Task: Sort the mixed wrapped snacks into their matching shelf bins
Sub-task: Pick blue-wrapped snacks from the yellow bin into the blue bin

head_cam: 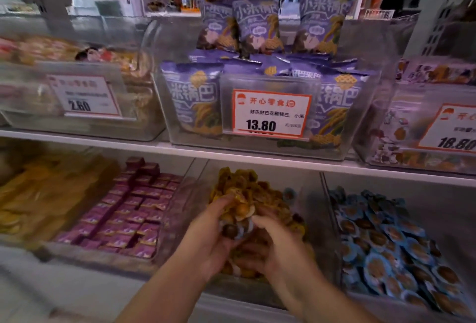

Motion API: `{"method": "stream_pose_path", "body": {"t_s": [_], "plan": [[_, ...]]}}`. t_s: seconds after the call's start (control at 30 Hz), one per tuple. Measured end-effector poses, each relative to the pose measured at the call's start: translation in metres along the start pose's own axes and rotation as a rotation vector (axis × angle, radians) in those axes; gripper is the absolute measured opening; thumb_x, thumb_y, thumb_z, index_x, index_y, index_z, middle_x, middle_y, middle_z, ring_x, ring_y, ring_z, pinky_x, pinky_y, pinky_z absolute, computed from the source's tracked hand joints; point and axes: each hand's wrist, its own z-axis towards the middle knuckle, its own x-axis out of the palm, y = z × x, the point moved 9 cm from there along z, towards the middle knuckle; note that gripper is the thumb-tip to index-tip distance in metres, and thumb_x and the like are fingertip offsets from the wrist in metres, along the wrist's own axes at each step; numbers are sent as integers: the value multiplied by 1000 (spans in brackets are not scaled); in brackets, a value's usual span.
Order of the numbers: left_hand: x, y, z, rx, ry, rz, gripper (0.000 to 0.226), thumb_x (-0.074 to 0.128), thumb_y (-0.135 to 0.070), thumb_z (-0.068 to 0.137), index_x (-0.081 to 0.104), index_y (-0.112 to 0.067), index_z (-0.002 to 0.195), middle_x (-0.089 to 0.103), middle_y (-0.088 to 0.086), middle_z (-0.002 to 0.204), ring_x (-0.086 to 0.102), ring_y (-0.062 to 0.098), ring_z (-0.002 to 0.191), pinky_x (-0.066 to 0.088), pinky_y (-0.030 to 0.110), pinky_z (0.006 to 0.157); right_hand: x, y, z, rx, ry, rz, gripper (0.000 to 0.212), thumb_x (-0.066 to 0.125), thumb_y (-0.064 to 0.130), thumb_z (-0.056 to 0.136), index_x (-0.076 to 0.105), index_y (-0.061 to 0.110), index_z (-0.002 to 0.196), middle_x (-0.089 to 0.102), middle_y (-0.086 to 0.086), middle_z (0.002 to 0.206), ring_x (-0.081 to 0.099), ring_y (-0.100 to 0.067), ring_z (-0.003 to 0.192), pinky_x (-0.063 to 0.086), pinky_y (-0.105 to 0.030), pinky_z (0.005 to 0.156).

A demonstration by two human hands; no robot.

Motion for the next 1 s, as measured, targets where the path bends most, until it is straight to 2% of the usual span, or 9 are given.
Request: {"method": "stream_pose_path", "body": {"t_s": [0.13, 0.27, 0.37, 0.5, 0.63, 0.7, 0.8, 0.9, 1.0], "plan": [[10, -5, -2, 29, 38, 73, 39, 46, -33, 98, 77, -9, 90, 73, 18, 95, 70, 31, 76, 51, 37, 73, 7, -5, 11, 59, 65, 260, 27, 59, 26, 84, 77, 11, 98, 74, -20, 98, 71, -30, 72, 58, -40, 59], [12, -8, 2, 55, 37, 2, 31, 46, -34, 98, 67, -10, 99, 67, 18, 101, 65, 31, 90, 51, 38, 76, 9, -10, 22, 95, 112, 308, 29, 51, 21, 93, 78, 10, 89, 69, -18, 95, 62, -26, 77, 51, -35, 67], [5, -18, 8, 131, 22, -92, 24, 49, -26, 99, 63, -6, 102, 66, 14, 97, 65, 31, 102, 54, 43, 84, 8, -8, 26, 93, 114, 291, 22, 52, 10, 89, 73, 10, 90, 71, -17, 93, 65, -23, 74, 49, -32, 61], [-18, -39, 12, 309, -69, 49, 15, 53, -12, 97, 65, -4, 102, 73, 14, 92, 72, 32, 94, 54, 38, 74, -5, -5, 32, 46, 36, 145, 17, 54, -10, 85, 65, 2, 90, 71, -17, 87, 71, -24, 71, 57, -35, 60], [-18, -43, 13, 415, -96, 362, 20, 58, -11, 95, 72, -17, 107, 74, 15, 100, 72, 27, 95, 57, 41, 83, -15, 1, 33, -52, -19, -9, 26, 63, -7, 88, 67, 8, 109, 76, -16, 101, 75, -27, 85, 61, -39, 70], [-14, -48, 9, 523, -87, 537, 20, 60, -12, 95, 72, -21, 108, 73, 15, 96, 70, 18, 88, 55, 35, 79, -21, 6, 34, -131, -51, -134, 21, 67, 0, 89, 72, 10, 107, 76, -14, 101, 74, -31, 93, 60, -45, 83], [-7, -58, 1, 671, -58, 771, 26, 57, -9, 96, 70, -25, 112, 71, -4, 89, 65, -1, 80, 47, 14, 71, -25, 14, 31, -218, -71, -332, 15, 73, 7, 88, 74, 16, 100, 77, -9, 96, 73, -30, 94, 57, -50, 89], [-9, -60, 0, 658, -31, 797, 39, 49, 5, 96, 68, -23, 114, 73, -5, 105, 69, 4, 92, 53, 17, 75, -26, 17, 29, -221, -39, -408, 32, 77, 10, 85, 68, 31, 107, 76, 2, 104, 72, -18, 100, 56, -45, 92], [1, -57, -8, 759, 47, 965, 30, 58, -14, 97, 64, -27, 123, 68, -10, 119, 63, 1, 110, 51, 23, 93, -25, 22, 27, -236, -10, -523, 28, 76, 19, 85, 68, 34, 107, 76, 4, 103, 72, -15, 98, 57, -44, 92]]}}
